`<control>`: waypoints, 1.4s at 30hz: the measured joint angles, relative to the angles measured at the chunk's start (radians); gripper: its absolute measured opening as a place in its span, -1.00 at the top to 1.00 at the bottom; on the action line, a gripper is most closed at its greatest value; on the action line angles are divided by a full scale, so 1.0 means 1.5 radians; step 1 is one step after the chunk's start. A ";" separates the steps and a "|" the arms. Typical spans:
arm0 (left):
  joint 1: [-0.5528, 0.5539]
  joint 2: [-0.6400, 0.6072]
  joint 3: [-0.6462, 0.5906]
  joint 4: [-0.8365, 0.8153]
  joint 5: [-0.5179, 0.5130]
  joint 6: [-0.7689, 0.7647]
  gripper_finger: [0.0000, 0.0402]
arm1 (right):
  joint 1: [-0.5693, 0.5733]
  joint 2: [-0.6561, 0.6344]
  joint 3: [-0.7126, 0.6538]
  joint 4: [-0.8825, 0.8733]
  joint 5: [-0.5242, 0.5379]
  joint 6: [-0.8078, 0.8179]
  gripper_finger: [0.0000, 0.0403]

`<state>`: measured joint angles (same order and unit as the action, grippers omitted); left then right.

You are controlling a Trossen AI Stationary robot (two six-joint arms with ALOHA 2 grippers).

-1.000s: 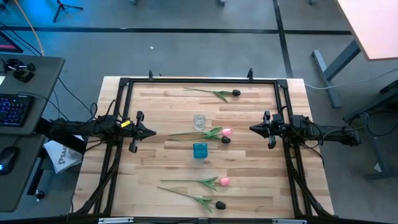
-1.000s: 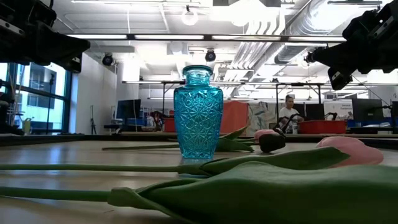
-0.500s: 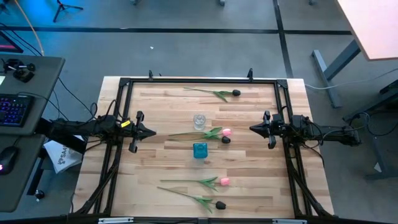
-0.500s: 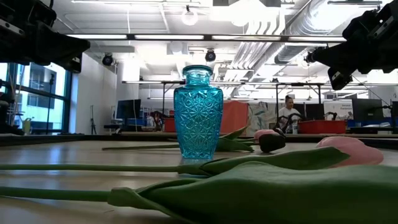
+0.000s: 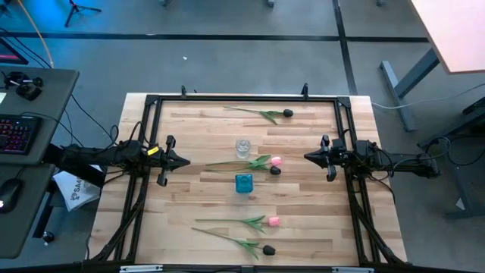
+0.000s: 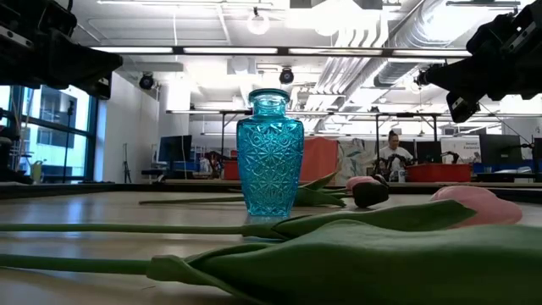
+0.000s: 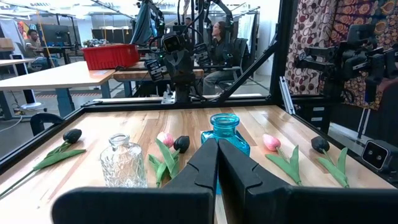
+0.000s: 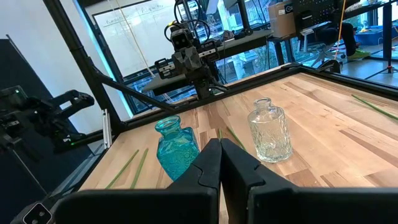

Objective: Sort flowers into vase by color

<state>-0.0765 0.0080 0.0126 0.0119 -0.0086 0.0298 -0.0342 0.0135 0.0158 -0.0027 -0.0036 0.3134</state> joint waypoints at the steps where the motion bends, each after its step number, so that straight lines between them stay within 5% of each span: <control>1: 0.000 0.000 0.000 0.000 0.000 0.000 1.00 | 0.000 0.000 0.000 0.000 0.000 0.000 1.00; 11: 0.000 0.000 0.000 0.000 0.000 0.000 1.00 | 0.000 0.001 -0.001 0.039 0.010 0.056 1.00; 19: 0.000 0.000 0.000 0.000 0.000 0.000 1.00 | -0.002 0.005 -0.001 0.288 0.384 0.471 1.00; 23: 0.000 0.000 0.000 0.000 0.000 0.000 1.00 | -0.010 0.064 0.012 0.344 0.362 0.533 1.00; 27: 0.000 0.000 0.000 0.000 0.000 0.000 1.00 | -0.030 0.202 0.091 0.307 0.332 0.570 1.00; 33: 0.000 0.000 0.000 0.000 0.000 0.000 1.00 | -0.124 0.515 0.287 0.126 0.148 0.568 1.00; 42: 0.000 0.000 0.000 0.000 0.000 0.000 1.00 | -0.283 0.958 0.505 0.062 0.070 0.618 0.99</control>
<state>-0.0765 0.0081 0.0127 0.0116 -0.0086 0.0297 -0.4594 1.4506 0.7733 0.0910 0.1010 1.2401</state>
